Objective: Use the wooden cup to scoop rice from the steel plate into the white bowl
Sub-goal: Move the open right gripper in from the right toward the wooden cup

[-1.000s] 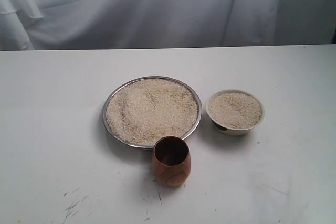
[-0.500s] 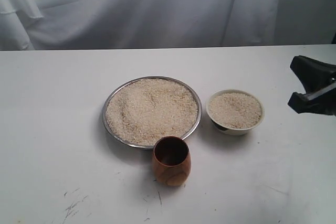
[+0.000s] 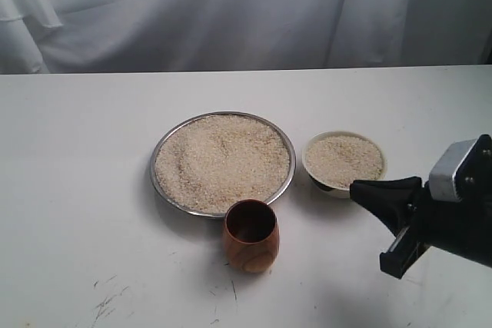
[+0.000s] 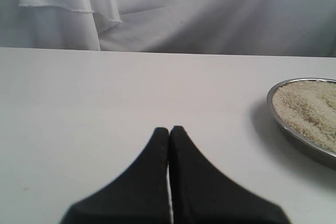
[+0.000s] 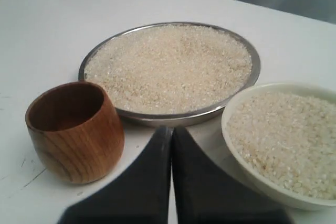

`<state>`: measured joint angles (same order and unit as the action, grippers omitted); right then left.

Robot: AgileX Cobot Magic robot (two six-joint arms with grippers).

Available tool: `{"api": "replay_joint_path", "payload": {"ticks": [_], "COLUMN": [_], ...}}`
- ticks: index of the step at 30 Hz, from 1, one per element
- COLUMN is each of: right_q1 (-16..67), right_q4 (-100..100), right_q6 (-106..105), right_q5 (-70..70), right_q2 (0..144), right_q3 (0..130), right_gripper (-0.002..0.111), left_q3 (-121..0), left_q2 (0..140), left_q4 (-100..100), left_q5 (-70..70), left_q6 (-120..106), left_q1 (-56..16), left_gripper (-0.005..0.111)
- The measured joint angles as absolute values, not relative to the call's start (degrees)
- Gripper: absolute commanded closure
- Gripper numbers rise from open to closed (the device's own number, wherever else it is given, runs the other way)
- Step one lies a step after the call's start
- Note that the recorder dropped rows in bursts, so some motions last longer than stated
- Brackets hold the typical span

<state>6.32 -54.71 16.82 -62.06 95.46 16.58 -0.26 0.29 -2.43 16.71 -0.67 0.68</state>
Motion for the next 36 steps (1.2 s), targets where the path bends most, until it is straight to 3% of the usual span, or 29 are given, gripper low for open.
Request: {"api": "replay_joint_path", "payload": {"ticks": [21,23,26,29,31,36], "right_q1": [6.3,6.3,6.3,6.3,6.3,6.3], "right_q4": [-61.3,-63.3,-69.3,-71.6,-72.0,-71.3], "right_q6": [14.9,16.7,19.5,20.4,21.0,21.2], "right_q5": [-65.2,-65.2,-65.3,-67.8,-68.8,-69.1], "right_q2": [102.1,102.1,102.1,102.2,102.2,102.2], "right_q3": [16.7,16.7,16.7,16.6,16.6,16.6], "right_gripper": [0.108,0.103,0.077,0.026,0.01,0.009], "left_q3": [-0.3,-0.3,-0.3,-0.3,-0.3,-0.3], "left_q2": [0.3,0.3,0.3,0.3,0.3,0.3], "left_q4": [-2.4,-2.4,-2.4,-2.4,-2.4,-2.4], "left_q5": [16.7,16.7,16.7,16.7,16.7,16.7], "left_q6": [-0.7,-0.7,-0.7,-0.7,-0.7,-0.7], "left_q1": [0.7,0.7,0.7,0.7,0.7,0.7], "left_gripper": [0.107,0.107,0.107,0.107,0.107,0.107]}}
